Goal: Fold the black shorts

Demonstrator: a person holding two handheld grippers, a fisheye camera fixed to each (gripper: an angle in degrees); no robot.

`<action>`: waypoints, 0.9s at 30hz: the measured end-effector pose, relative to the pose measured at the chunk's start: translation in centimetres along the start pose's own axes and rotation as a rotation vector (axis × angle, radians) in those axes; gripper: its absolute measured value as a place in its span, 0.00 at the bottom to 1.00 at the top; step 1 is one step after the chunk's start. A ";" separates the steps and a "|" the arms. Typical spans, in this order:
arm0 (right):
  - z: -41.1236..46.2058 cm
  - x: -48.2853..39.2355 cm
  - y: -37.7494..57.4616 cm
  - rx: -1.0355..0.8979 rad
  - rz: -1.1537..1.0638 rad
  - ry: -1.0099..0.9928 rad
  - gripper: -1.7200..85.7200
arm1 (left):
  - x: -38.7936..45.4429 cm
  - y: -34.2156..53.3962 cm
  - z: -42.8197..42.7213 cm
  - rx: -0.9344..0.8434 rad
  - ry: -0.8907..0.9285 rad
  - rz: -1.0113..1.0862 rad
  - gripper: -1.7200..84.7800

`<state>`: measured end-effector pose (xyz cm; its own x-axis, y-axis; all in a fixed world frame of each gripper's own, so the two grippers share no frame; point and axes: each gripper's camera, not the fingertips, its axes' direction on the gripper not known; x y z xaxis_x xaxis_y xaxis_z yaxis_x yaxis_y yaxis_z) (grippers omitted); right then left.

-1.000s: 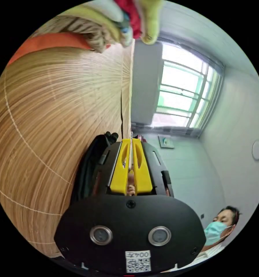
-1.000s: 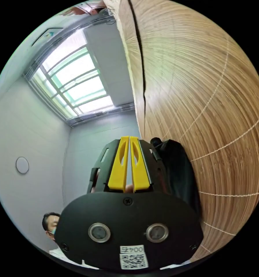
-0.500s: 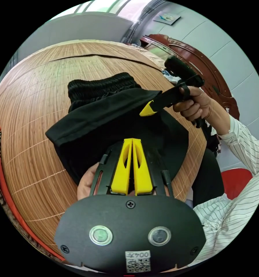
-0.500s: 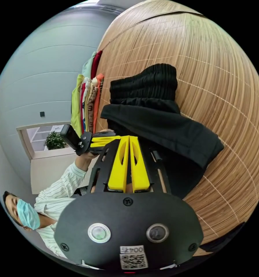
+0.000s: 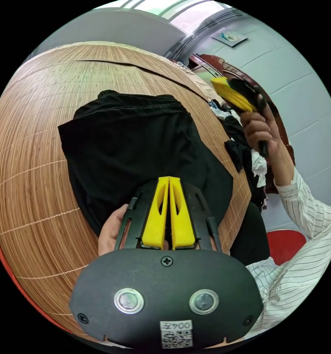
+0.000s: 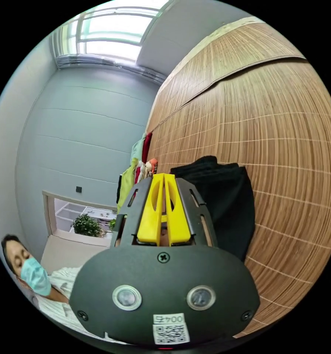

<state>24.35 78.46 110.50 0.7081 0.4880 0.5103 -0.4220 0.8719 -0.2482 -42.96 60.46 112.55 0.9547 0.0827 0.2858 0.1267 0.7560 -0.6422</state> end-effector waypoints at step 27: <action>0.7 -5.1 31.0 0.171 -0.080 0.452 0.13 | 8.7 19.3 -20.1 0.111 -0.319 -0.028 0.12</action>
<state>7.23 102.92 100.79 0.9012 0.4208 0.1042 -0.4161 0.9070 -0.0644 -26.79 62.68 88.34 0.8166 0.2464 0.5219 0.1055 0.8253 -0.5548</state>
